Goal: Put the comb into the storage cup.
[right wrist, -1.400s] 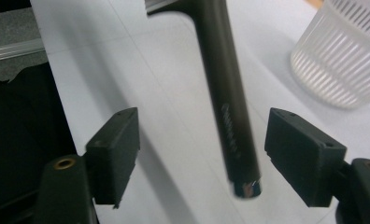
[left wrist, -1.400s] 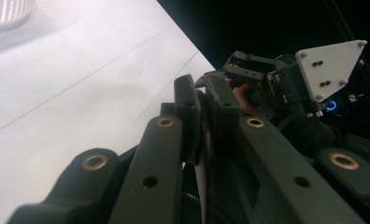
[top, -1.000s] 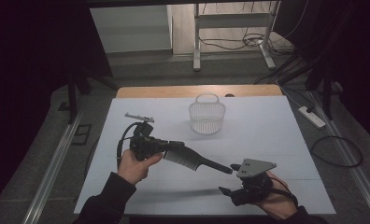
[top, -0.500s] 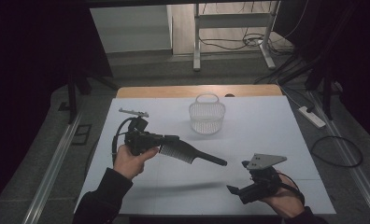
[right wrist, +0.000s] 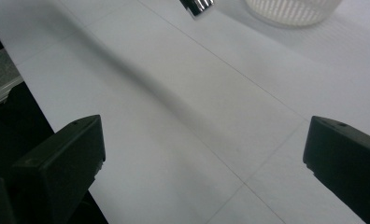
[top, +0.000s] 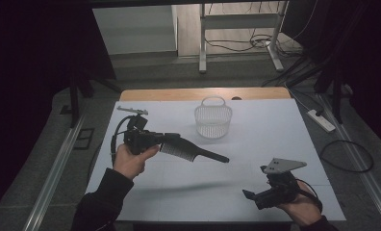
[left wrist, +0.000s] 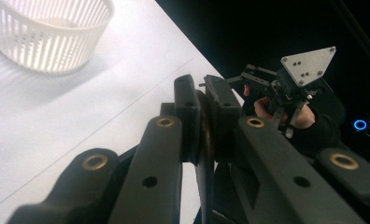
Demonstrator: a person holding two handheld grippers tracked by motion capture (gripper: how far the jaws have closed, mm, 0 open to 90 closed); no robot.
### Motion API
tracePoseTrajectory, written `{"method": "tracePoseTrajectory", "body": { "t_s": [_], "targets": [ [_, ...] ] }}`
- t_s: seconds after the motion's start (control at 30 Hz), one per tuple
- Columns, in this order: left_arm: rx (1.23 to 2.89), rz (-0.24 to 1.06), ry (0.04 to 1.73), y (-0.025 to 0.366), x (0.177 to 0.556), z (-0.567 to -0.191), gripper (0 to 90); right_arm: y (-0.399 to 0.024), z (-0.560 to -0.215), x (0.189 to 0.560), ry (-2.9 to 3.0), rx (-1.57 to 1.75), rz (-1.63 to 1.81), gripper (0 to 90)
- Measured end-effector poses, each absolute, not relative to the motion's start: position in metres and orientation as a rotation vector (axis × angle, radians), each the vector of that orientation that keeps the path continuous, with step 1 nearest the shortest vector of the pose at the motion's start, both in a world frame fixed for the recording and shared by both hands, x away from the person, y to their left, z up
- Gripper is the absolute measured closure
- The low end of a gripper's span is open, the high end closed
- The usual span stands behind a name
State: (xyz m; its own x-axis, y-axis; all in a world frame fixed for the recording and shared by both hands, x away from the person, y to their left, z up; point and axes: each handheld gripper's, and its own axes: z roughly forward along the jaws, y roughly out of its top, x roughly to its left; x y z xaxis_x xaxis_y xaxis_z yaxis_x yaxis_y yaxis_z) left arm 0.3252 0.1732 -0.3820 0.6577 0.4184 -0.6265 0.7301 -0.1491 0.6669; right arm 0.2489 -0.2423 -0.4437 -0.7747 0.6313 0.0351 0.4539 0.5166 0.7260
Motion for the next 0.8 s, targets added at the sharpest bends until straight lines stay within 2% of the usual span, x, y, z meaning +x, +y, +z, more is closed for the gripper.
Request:
{"method": "tracePoseTrajectory", "body": {
  "t_s": [0.8],
  "targets": [
    [1.762,-0.29,0.988,0.187,0.347,-0.371,83.8,-0.279,-0.446,0.241,2.448,1.093,1.025,0.0]
  ]
}}
